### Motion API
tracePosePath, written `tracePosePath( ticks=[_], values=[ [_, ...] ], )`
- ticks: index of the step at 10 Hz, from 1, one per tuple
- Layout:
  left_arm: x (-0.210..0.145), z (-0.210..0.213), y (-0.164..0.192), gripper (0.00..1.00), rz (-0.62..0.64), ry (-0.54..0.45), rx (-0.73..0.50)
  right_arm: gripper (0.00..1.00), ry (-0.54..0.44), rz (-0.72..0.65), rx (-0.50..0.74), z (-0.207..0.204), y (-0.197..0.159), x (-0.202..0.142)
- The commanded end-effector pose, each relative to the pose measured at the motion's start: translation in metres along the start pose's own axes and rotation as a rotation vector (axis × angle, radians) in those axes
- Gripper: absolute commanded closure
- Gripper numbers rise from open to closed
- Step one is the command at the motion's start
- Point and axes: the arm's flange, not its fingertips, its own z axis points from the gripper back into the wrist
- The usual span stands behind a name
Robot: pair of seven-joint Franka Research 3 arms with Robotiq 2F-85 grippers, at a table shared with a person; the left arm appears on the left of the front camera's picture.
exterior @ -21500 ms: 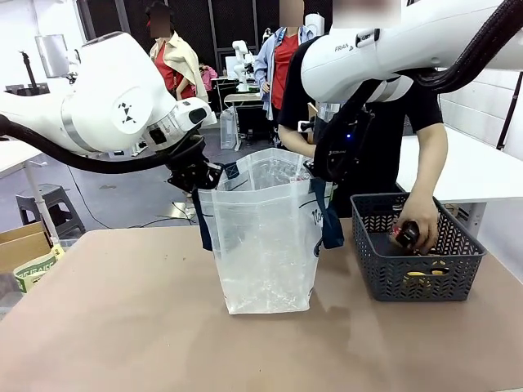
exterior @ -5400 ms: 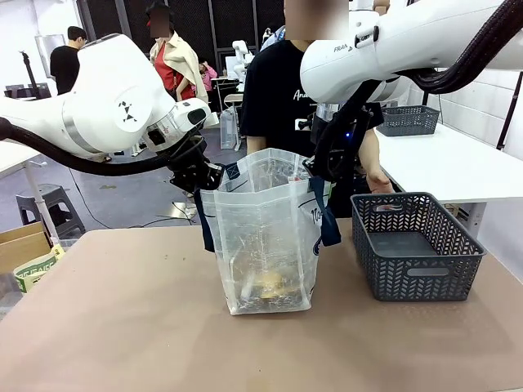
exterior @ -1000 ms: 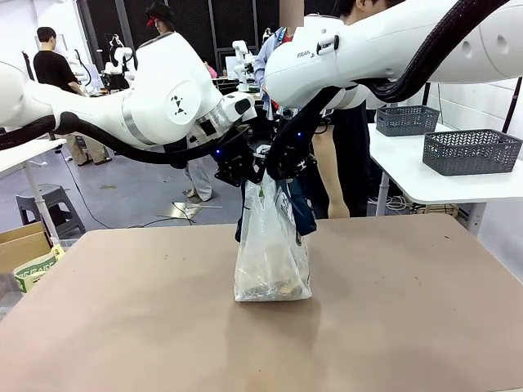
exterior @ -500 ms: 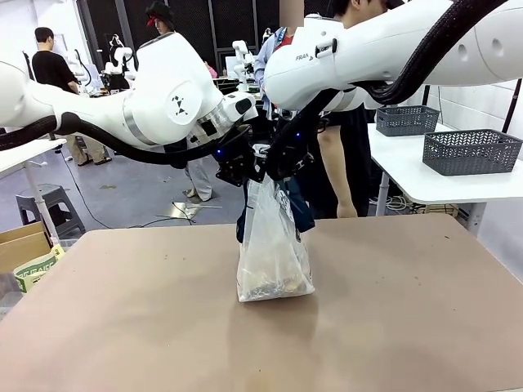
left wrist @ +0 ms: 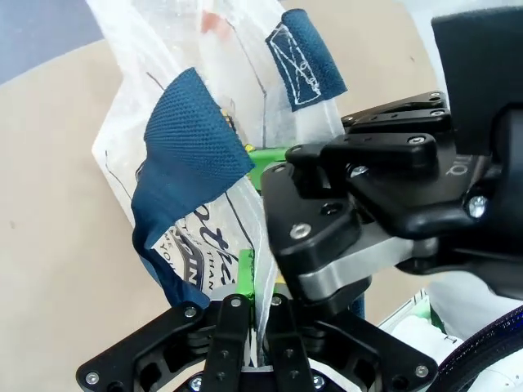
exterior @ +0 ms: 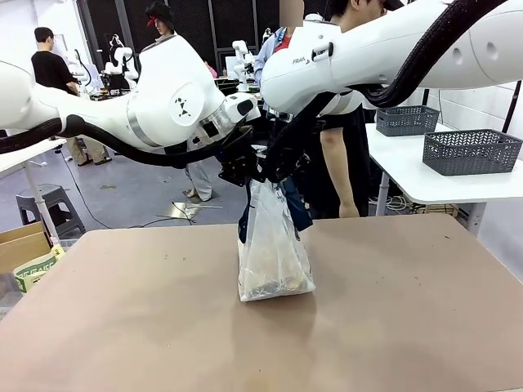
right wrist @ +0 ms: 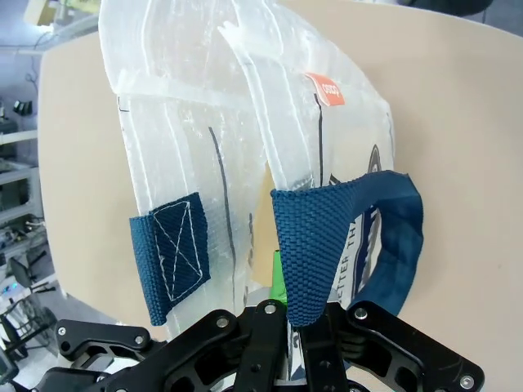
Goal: Transfer purchased items from the store into the shopping bag.
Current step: Move the Reusable shopping bag to the right side of the table.
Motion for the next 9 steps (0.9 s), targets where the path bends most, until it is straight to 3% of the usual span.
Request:
tracePosePath(
  ticks=[1, 5, 6, 9],
  values=[
    [0.006, 0.001, 0.0, 0.93, -0.03, -0.028, -0.057, 1.0, -0.014, 0.008, 0.041, 0.002, 0.005, 0.007],
    [-0.001, 0.007, 0.003, 0.14, -0.09, -0.05, -0.171, 1.0, -0.008, 0.001, 0.043, 0.001, 0.006, 0.011],
    [-0.004, 0.009, 0.003, 0.0, -0.096, -0.054, -0.19, 1.0, -0.007, -0.003, 0.043, 0.001, 0.005, 0.012],
    [-0.016, 0.014, 0.003, 0.0, -0.099, -0.057, -0.234, 1.0, -0.001, -0.012, 0.049, 0.0, 0.005, 0.016]
  ],
)
